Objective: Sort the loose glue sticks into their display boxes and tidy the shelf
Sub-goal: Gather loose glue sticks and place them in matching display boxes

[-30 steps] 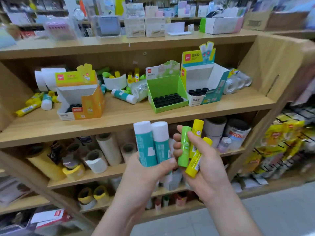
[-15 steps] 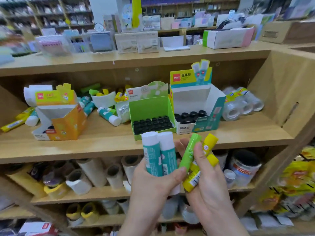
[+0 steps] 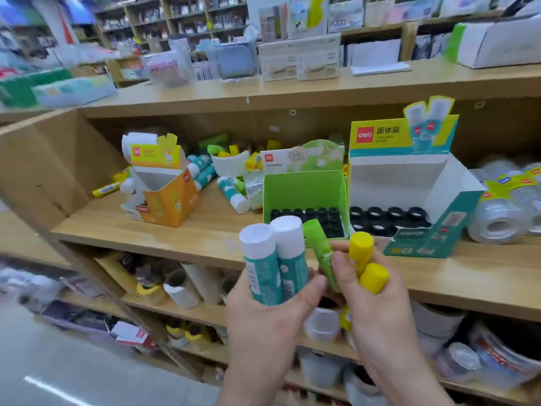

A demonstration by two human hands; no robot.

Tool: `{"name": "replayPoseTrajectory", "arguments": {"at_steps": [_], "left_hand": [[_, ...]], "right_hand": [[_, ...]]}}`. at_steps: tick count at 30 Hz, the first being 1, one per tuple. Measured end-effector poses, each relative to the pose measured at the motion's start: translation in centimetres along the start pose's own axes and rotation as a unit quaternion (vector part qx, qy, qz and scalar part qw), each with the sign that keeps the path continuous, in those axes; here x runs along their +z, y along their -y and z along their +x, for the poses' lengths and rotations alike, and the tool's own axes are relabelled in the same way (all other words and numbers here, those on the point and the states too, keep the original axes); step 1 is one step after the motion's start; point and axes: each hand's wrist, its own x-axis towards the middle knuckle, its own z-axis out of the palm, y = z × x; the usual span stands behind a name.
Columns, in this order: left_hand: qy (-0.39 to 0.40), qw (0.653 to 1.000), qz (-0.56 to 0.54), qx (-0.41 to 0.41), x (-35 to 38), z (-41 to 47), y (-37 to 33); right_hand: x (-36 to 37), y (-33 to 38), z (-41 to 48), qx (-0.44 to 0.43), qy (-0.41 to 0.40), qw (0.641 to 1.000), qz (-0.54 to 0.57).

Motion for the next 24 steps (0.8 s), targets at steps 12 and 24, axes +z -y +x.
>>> {"name": "replayPoseTrajectory", "arguments": {"at_steps": [12, 24], "left_hand": [[0.068, 0.998, 0.011, -0.014, -5.1, 7.5, -0.1], [0.08, 0.983, -0.159, -0.043, -5.7, 10.6, 0.7]], "right_hand": [[1.1, 2.2, 4.1, -0.083, 0.175, 0.919, -0.342], [4.8, 0.7, 4.8, 0.061, 0.002, 0.998, 0.021]]}}
